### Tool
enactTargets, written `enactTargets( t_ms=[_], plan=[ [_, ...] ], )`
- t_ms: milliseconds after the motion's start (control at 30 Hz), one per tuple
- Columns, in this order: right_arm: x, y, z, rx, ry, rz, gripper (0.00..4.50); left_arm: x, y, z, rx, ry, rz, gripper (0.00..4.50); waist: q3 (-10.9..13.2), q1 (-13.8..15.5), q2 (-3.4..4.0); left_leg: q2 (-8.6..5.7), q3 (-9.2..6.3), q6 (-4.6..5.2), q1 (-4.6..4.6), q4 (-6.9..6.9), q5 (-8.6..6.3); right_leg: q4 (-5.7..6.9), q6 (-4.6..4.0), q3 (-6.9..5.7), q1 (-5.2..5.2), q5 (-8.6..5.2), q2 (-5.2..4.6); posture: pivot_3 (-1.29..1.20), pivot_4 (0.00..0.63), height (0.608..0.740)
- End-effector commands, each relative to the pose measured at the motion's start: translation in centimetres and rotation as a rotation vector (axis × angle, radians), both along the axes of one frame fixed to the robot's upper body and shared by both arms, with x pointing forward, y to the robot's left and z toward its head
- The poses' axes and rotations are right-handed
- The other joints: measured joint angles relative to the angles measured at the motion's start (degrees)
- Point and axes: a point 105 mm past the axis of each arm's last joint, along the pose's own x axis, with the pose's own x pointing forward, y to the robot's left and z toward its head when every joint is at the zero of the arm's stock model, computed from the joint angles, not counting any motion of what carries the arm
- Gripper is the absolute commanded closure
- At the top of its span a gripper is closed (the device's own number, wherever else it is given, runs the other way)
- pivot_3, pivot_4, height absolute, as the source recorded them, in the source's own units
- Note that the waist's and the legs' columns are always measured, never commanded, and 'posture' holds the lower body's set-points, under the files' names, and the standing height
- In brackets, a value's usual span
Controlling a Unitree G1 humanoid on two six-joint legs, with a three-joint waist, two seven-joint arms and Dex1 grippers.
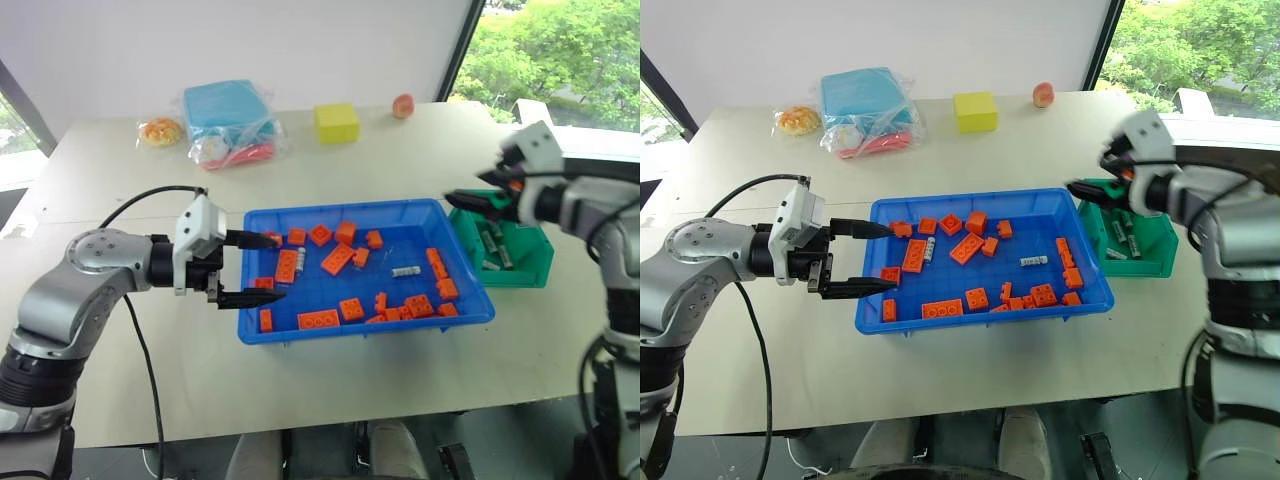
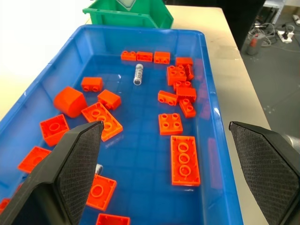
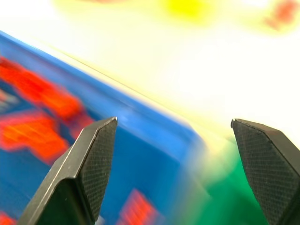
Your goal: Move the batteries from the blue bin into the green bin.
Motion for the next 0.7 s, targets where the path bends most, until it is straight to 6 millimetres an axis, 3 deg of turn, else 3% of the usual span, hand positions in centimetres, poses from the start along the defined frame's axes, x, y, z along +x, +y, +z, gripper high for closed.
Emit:
enactTargets(
  t_ms=[33,133,300,500,700],
  plan=[
    [-0.5,5.7,-2.7,0.024,0.123,0.132,0.54,-0.2,1.1,1.1,0.014,-0.043,0.037,0.00,0.0,0.0,-0.04,0.00,0.00,0.00,0.00,-0.03,0.00,0.00,-0.02,0.00,-0.01,0.02,0.00,0.00,0.150,0.704],
    [-0.9,8.9,-5.6,0.006,0.201,0.191,0.54,-0.3,2.1,1.1,0.030,-0.042,0.081,0.00,0.0,0.5,0.05,-0.14,-0.03,0.02,-0.18,-0.04,0.02,0.08,-0.15,0.00,-0.07,0.29,-0.06,0.00,0.150,0.704],
    [-0.1,11.7,-9.1,-0.008,0.277,0.166,0.54,-1.1,3.5,1.3,0.051,-0.038,0.139,0.00,0.0,0.9,-0.03,-0.19,0.02,0.02,-0.15,-0.01,0.02,0.09,-0.13,0.04,-0.21,0.28,-0.08,0.00,0.150,0.704],
    [-0.2,12.9,-10.2,-0.065,0.228,0.247,0.54,-1.7,3.3,1.6,0.044,-0.039,0.150,0.00,0.1,1.3,0.04,-0.18,-0.02,-0.03,-0.15,0.08,0.04,0.13,-0.17,0.05,-0.19,0.15,-0.07,0.00,0.150,0.704],
    [-0.7,13.6,-11.0,-0.224,-0.013,0.436,0.54,-1.8,3.2,1.7,0.043,-0.043,0.159,0.00,0.0,0.9,0.04,-0.21,0.04,-0.02,-0.12,0.00,0.04,0.22,-0.04,0.06,-0.26,0.21,-0.02,0.00,0.150,0.704]
  ],
)
